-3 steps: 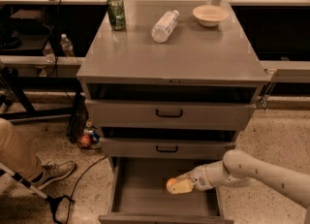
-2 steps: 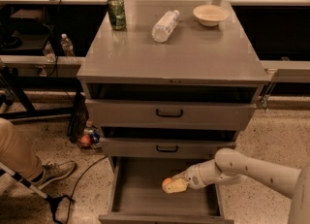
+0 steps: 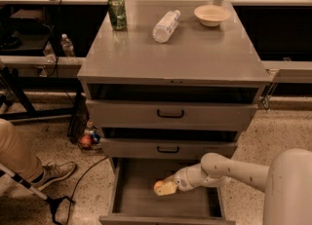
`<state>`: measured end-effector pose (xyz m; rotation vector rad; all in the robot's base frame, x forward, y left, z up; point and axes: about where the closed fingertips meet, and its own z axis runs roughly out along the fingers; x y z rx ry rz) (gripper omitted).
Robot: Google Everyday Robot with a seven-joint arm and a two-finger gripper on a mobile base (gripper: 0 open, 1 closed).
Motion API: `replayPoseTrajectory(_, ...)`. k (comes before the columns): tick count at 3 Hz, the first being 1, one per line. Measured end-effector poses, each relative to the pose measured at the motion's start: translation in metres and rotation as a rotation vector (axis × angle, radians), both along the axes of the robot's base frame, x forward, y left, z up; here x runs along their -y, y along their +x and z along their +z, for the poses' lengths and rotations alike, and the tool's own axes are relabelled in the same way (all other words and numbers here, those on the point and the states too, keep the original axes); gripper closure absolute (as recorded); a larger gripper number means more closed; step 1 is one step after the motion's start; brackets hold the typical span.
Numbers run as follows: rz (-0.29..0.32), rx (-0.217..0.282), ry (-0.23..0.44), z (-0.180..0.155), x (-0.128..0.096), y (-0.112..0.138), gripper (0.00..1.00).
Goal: Place orange into bottom drawer
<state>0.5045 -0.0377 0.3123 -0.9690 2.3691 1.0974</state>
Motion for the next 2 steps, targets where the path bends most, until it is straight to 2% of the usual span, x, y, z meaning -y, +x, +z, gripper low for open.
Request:
replayPoseTrajectory(1, -0.001, 0.002, 0.002, -0.0005, -0.0013, 0.0, 1.0)
replayPoseTrajectory(2, -0.018, 0.058, 0.035, -0.009, -0.0038, 0.0094, 1.0)
